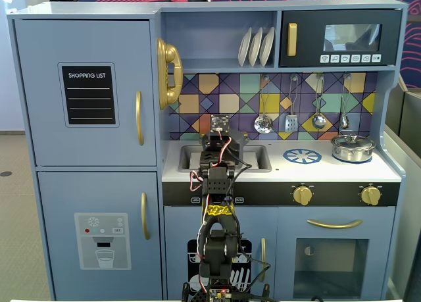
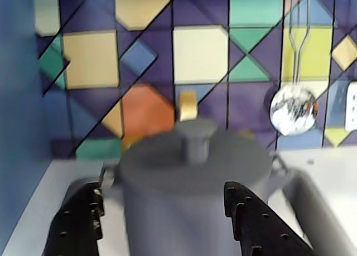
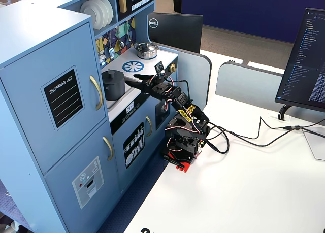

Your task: Take off the lid from the gray recipient and place it on the counter

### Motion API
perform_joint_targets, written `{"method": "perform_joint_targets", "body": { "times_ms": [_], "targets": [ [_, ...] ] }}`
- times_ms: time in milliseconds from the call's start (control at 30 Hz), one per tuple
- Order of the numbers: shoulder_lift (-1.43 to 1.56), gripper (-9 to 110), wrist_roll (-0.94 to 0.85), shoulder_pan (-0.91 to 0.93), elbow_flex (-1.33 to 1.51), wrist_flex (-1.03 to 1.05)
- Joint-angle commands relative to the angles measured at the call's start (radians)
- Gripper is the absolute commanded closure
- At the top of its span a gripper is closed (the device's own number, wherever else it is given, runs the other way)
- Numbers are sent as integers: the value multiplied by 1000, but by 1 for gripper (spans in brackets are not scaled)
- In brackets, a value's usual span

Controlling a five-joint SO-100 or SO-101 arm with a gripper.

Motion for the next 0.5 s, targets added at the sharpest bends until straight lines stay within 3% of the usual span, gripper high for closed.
{"method": "perform_joint_targets", "body": {
  "times_ms": [0,467],
  "targets": [
    [-75,81,-8,12,-69,-92],
    [-402,83,-20,15,-150,-305]
  ]
}}
